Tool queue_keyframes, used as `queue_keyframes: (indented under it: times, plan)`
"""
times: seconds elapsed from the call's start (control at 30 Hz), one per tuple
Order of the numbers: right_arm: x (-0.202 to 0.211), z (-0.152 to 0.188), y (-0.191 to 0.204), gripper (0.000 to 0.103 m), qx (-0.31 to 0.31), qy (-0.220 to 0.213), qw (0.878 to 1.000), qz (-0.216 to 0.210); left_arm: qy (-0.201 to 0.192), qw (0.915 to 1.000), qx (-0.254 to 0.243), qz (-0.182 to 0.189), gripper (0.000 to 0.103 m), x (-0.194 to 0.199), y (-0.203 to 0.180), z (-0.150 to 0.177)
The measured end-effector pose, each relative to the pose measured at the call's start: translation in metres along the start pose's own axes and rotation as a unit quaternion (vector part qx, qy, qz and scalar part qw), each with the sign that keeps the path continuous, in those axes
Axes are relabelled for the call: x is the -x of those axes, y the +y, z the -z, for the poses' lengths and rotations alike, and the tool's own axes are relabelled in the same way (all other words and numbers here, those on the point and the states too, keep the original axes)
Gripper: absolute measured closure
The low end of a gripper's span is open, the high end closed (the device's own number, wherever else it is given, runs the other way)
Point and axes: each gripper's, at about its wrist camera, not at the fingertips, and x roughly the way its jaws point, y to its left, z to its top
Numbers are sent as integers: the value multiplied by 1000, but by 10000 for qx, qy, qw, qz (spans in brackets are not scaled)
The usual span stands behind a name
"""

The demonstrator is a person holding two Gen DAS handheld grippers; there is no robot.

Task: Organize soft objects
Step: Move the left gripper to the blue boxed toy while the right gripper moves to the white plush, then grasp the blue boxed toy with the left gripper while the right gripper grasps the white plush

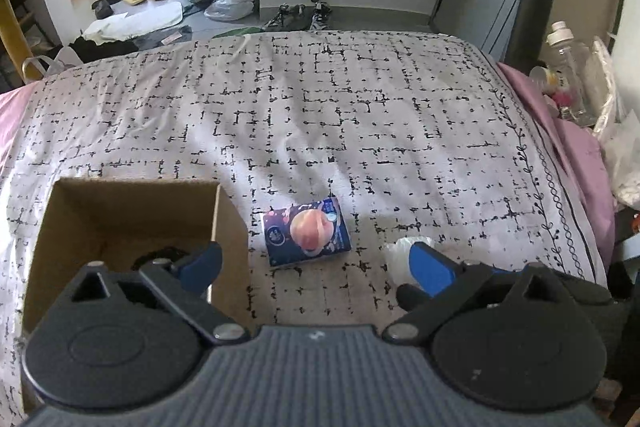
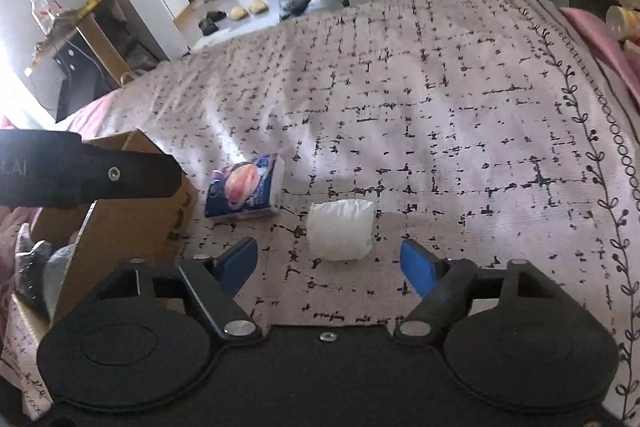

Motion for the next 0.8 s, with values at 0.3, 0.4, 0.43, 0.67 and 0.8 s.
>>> queue_keyframes:
  times: [0.3, 0.4, 0.43, 0.67, 0.8]
  plan:
    - [-29, -6, -10, 64, -128, 225, 9996, 150, -14, 10000, -41, 54, 6, -24, -18, -14]
    - [-23, -4, -21, 64, -387, 159, 9990, 173, 80, 9999, 44, -70, 12, -35, -21, -16]
    - [-20, -4, -23, 65, -419, 147, 9987, 238, 173, 9996, 208, -128, 15, -39, -20, -16]
    - [0, 3, -37, 64, -554, 113, 9977, 362, 247, 9977, 74, -626, 20, -64, -37, -16]
    - [7, 0, -46, 64, -852, 194, 9959, 215, 341, 9935, -133, -1078, 20, -78, -48, -14]
